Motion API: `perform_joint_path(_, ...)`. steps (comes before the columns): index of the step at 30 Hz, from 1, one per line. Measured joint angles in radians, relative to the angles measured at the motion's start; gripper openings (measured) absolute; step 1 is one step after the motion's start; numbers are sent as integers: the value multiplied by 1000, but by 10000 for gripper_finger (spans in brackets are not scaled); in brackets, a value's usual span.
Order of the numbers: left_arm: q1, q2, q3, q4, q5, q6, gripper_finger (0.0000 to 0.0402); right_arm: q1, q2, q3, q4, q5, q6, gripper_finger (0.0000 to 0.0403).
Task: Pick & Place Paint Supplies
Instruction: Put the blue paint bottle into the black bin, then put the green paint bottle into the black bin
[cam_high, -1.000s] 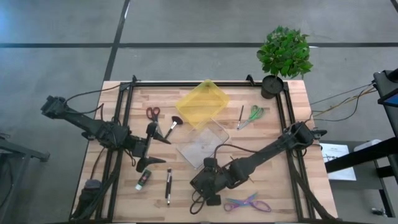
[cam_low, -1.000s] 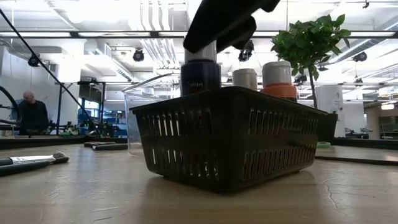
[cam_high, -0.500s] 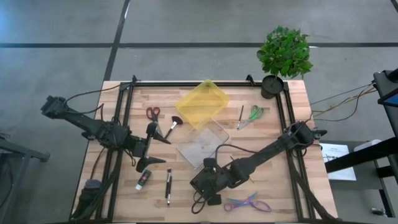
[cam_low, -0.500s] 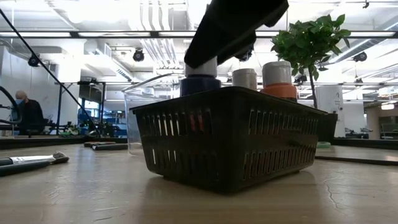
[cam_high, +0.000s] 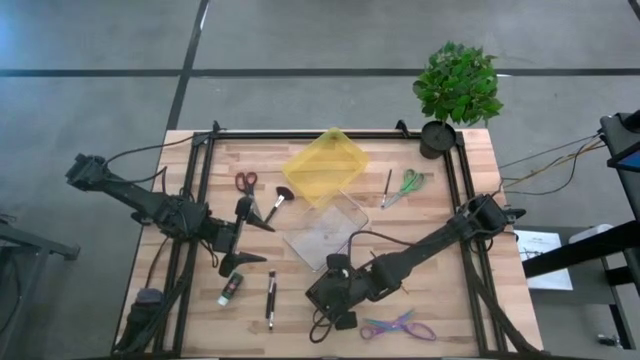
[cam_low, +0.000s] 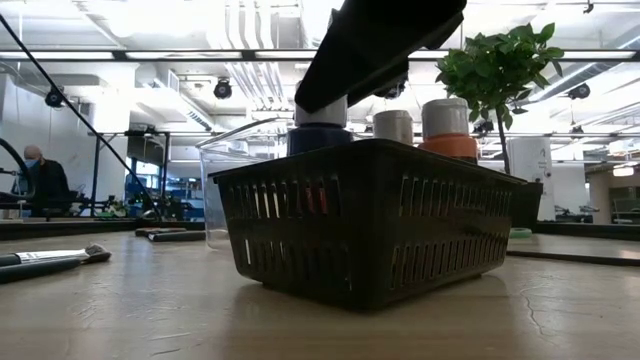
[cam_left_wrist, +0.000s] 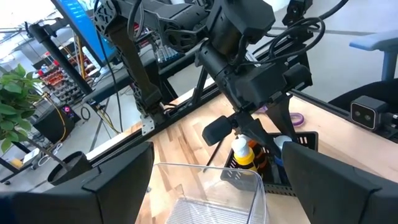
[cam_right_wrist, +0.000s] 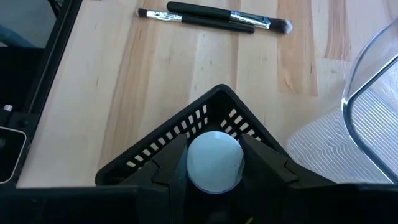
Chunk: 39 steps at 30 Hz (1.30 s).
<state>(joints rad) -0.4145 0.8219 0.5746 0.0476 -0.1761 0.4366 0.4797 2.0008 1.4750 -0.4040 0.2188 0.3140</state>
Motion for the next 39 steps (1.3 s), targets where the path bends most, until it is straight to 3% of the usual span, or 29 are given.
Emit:
perform_joint_path(7, 0, 0, -6, 0, 0, 1, 361, 0, -5, -2, -18, 47, -4, 214)
perform_joint_path(10, 0, 0, -6, 0, 0, 1, 361, -1, -24, -2, -12, 67, -9, 235)
perform_joint_path(22, 0, 0, -6, -28, 0, -16, 361, 33, -114, -2, -1, 170, -59, 243)
perform_joint_path(30, -9, 10, -6, -147, -47, -231, 361, 149, -221, -1, -3, 339, -94, 244)
perform_joint_path(39, -110, 137, 46, -517, -49, -551, 361, 272, -266, -7, -7, 469, -92, 244)
